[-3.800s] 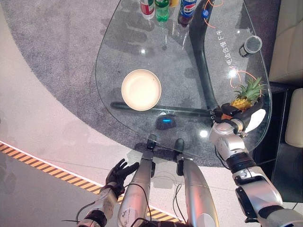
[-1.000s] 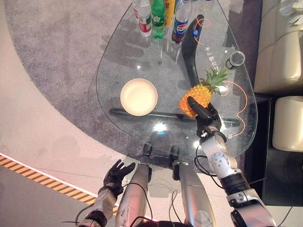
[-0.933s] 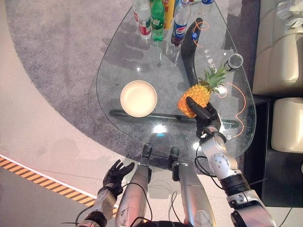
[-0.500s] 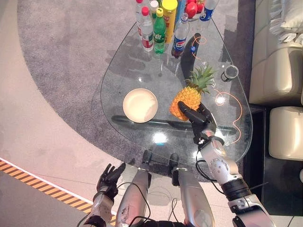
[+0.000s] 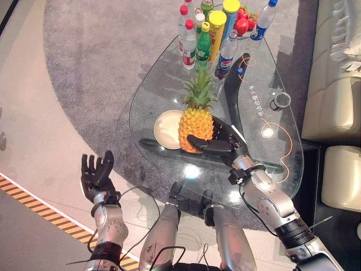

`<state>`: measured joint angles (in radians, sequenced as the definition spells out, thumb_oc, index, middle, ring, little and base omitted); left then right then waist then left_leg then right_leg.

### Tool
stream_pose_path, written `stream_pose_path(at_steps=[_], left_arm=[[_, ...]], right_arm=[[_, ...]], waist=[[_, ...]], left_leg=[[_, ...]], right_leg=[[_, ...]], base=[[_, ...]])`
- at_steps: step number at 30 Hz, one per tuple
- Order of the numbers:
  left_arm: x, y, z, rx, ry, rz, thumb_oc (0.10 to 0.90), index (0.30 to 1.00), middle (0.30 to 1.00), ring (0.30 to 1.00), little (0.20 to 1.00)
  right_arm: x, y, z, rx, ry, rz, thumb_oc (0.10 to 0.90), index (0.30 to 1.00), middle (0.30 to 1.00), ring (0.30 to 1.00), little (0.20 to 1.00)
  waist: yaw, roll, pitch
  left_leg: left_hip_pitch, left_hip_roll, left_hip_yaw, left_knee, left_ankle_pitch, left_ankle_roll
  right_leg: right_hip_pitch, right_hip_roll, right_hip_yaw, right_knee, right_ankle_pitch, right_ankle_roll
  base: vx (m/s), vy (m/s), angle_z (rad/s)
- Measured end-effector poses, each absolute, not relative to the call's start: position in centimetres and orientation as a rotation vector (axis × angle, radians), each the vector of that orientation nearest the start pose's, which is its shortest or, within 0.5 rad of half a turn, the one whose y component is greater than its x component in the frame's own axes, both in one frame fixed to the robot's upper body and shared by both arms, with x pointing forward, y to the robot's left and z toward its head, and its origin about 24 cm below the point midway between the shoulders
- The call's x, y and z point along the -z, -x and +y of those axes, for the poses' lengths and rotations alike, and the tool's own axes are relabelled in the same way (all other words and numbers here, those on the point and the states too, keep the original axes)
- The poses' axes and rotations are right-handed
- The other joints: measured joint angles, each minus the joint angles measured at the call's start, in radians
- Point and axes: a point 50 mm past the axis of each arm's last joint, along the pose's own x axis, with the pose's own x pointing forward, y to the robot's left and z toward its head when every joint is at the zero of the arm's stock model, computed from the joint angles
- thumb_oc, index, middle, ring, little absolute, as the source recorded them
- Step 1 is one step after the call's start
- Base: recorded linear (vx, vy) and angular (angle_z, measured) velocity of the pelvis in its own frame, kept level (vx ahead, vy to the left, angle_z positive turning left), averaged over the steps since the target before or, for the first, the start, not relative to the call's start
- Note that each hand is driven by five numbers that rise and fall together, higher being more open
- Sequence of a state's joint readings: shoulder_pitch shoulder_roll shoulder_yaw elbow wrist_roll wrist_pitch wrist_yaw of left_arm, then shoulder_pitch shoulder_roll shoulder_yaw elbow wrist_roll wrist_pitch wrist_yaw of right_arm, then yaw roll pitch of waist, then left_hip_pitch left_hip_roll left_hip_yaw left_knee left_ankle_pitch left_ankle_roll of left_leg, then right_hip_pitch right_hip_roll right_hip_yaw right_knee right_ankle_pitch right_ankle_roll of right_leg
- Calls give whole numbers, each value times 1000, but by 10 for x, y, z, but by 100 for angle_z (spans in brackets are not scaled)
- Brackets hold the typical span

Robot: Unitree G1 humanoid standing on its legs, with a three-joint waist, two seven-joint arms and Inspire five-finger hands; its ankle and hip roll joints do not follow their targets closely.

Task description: Pick up the fruit to the plate

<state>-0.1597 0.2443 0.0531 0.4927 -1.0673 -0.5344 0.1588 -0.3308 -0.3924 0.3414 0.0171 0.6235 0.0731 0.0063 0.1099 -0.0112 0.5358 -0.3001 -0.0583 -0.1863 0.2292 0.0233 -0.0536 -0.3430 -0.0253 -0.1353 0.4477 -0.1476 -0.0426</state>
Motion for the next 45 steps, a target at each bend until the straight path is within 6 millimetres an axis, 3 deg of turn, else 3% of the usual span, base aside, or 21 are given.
stream_pose_path(at_steps=[4, 9, 15, 20, 29, 45], left_arm=[[-38, -265, 254, -474, 729, -294, 800, 900, 900, 900, 900], [-71, -275, 229, -193, 666, -347, 800, 900, 900, 900, 900], [-92, -277, 205, 83, 607, -338, 800, 900, 900, 900, 900], [-97, -277, 194, 255, 597, -297, 800, 900, 900, 900, 900], [-88, -275, 181, 434, 551, -179, 800, 900, 900, 900, 900], [-87, -272, 182, 505, 497, -126, 800, 900, 900, 900, 900]], right_arm=[[-102, -297, -122, -464, -118, -58, 100, 300, 300, 300, 200], [-99, -295, -127, -479, -73, -48, 100, 300, 300, 300, 200], [-94, -292, -125, -504, -82, -33, 100, 300, 300, 300, 200], [-94, -292, -125, -505, -73, -33, 100, 300, 300, 300, 200], [-93, -292, -126, -497, 3, -42, 100, 300, 300, 300, 200], [-96, -293, -140, -480, 249, -64, 100, 300, 300, 300, 200]], waist=[[2, 0, 0], [22, 0, 0], [25, 0, 0], [22, 0, 0], [8, 0, 0], [-7, 4, 2]], left_leg=[[2, 1, -10, 5, 2, -5], [5, 1, -18, 5, 2, -5], [23, -2, -18, 2, 1, -5], [23, -2, -18, 2, 1, -5], [23, -5, -18, 1, 0, -3], [20, -7, 2, 1, -2, 0]], right_leg=[[10, 1, -10, -7, -3, -1], [20, 1, -19, -17, -3, 0], [37, -2, -20, -19, -8, 6], [38, -2, -20, -19, -10, 8], [37, -6, -19, -16, -11, 6], [23, -7, 1, -6, -13, 7]], base=[[-3, -44, 7], [3, -14, 5], [0, 0, 0], [5, 13, 0], [11, 32, 1], [4, 18, -3]])
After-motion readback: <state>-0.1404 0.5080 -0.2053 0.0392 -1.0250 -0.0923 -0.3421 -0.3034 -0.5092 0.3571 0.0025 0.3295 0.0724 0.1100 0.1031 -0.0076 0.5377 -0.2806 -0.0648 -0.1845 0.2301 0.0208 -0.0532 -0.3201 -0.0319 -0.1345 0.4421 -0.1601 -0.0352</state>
